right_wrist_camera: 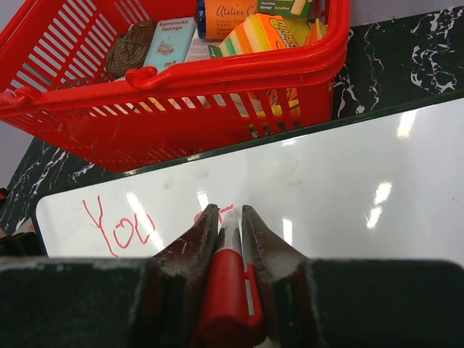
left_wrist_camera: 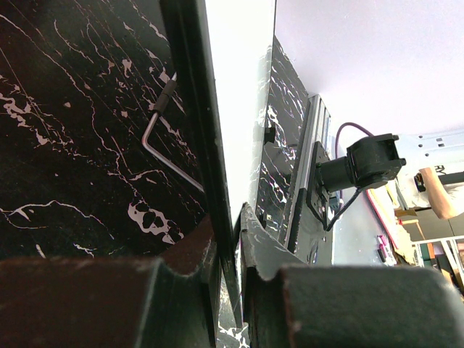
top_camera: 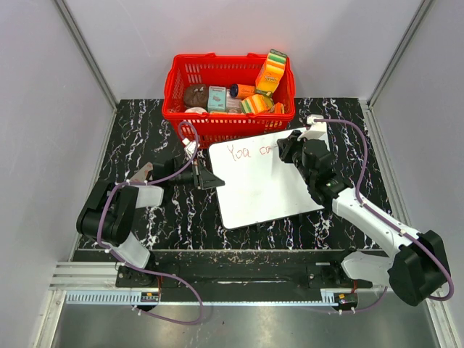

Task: Write a sentence on the whiteboard

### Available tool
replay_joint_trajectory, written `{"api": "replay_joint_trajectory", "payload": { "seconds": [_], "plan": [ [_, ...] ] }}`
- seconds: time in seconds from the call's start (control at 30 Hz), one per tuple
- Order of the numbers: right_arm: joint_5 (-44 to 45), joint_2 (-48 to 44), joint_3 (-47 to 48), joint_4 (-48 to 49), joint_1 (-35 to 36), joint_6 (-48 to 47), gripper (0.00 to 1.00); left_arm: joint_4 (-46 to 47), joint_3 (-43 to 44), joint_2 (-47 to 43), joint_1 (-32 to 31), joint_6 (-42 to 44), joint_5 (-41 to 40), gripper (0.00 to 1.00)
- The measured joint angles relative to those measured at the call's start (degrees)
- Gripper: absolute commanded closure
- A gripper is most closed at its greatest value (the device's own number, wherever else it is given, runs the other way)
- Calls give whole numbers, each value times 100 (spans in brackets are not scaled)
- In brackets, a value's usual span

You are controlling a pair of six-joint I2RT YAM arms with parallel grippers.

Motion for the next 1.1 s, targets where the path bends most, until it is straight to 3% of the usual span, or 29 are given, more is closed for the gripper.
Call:
{"api": "replay_joint_trajectory", "payload": {
  "seconds": [1.1],
  "plan": [
    [11,-363,-304,-98,-11,7,100,0,0,0,-2,2,2,100]
  ]
}}
